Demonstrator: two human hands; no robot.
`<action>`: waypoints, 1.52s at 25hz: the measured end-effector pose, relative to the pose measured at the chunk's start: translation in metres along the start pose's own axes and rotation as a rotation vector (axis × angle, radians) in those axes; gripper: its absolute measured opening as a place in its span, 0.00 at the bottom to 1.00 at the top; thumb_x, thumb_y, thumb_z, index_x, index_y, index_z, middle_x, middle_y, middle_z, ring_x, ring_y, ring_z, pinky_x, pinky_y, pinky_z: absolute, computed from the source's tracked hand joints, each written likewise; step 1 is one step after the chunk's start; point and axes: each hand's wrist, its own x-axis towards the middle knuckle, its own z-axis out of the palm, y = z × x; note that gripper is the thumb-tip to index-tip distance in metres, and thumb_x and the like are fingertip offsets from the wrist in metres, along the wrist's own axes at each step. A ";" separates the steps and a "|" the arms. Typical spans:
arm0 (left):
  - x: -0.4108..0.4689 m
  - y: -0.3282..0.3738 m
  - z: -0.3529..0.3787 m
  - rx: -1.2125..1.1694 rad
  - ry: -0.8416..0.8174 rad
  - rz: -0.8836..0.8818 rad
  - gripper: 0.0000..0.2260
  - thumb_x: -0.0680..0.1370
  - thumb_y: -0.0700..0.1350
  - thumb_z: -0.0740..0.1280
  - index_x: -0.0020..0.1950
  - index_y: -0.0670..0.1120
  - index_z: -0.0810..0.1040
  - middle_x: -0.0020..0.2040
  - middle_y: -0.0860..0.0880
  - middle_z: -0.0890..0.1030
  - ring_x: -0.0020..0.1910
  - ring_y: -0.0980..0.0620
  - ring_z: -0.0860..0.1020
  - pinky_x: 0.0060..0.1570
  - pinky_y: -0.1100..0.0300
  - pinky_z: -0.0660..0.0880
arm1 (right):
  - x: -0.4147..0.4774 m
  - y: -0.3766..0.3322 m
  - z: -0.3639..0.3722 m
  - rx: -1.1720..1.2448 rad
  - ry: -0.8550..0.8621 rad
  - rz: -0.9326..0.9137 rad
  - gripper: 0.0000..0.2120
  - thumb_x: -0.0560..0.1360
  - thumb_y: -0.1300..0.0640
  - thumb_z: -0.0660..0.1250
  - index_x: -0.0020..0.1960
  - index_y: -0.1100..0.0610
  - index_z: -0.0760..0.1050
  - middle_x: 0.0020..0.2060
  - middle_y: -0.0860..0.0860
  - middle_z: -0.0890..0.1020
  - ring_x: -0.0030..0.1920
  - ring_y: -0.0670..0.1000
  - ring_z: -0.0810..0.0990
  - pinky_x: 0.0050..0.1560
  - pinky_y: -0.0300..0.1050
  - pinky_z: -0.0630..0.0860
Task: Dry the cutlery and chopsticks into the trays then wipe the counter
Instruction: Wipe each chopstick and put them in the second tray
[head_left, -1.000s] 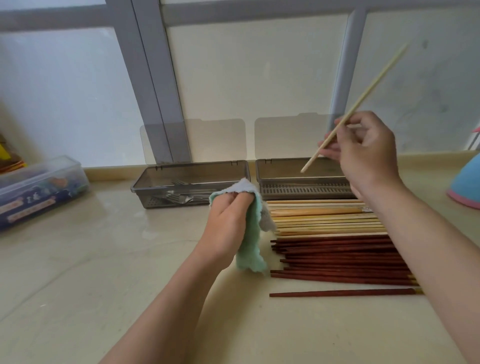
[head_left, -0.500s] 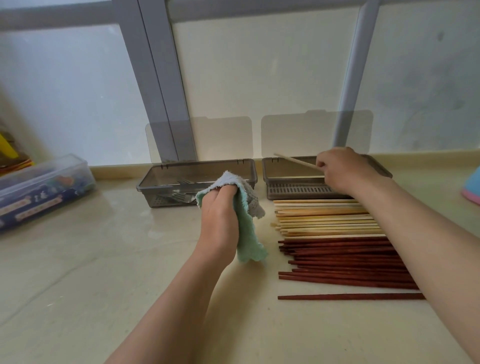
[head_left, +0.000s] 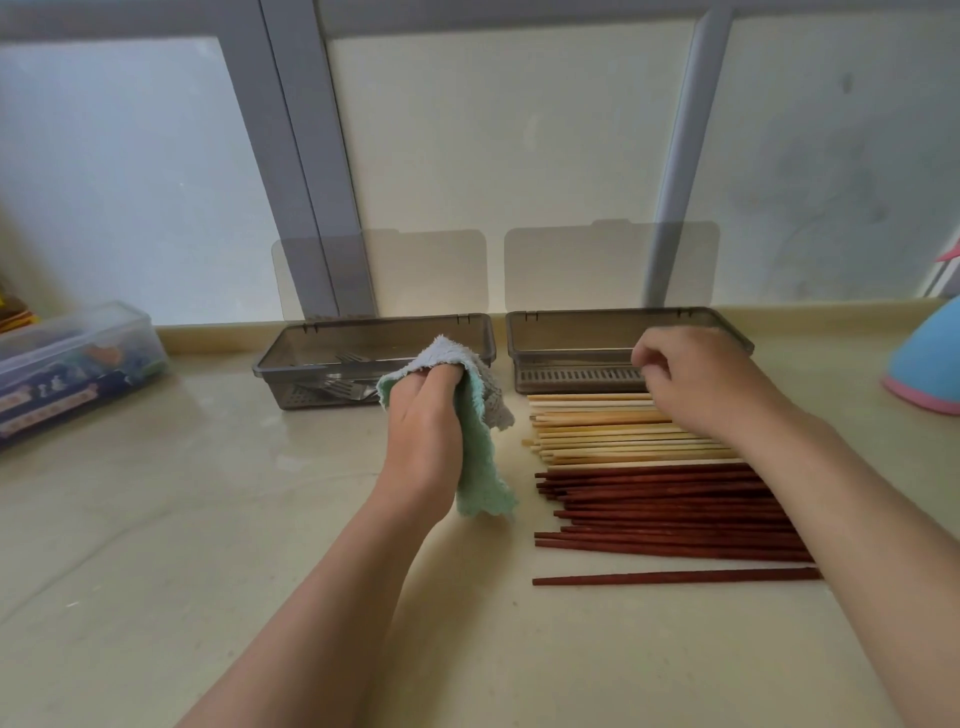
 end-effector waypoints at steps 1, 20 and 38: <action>-0.001 0.000 0.000 0.005 -0.001 0.003 0.07 0.70 0.50 0.60 0.35 0.48 0.71 0.31 0.50 0.70 0.38 0.47 0.67 0.42 0.49 0.67 | -0.007 0.002 0.002 -0.004 -0.062 0.000 0.09 0.80 0.61 0.63 0.52 0.51 0.80 0.51 0.51 0.82 0.51 0.52 0.78 0.50 0.45 0.73; -0.008 0.002 0.003 0.076 -0.022 0.043 0.16 0.82 0.40 0.57 0.34 0.46 0.68 0.24 0.57 0.71 0.33 0.50 0.70 0.41 0.50 0.68 | -0.019 0.006 0.014 -0.111 -0.276 -0.020 0.08 0.79 0.61 0.64 0.44 0.49 0.75 0.46 0.46 0.77 0.50 0.51 0.76 0.53 0.51 0.77; -0.006 -0.002 0.004 0.199 -0.067 0.155 0.21 0.83 0.39 0.55 0.30 0.48 0.70 0.26 0.56 0.74 0.28 0.57 0.71 0.31 0.58 0.69 | -0.029 -0.018 0.007 0.210 0.021 -0.284 0.06 0.83 0.61 0.59 0.53 0.53 0.74 0.45 0.45 0.75 0.44 0.44 0.74 0.41 0.39 0.70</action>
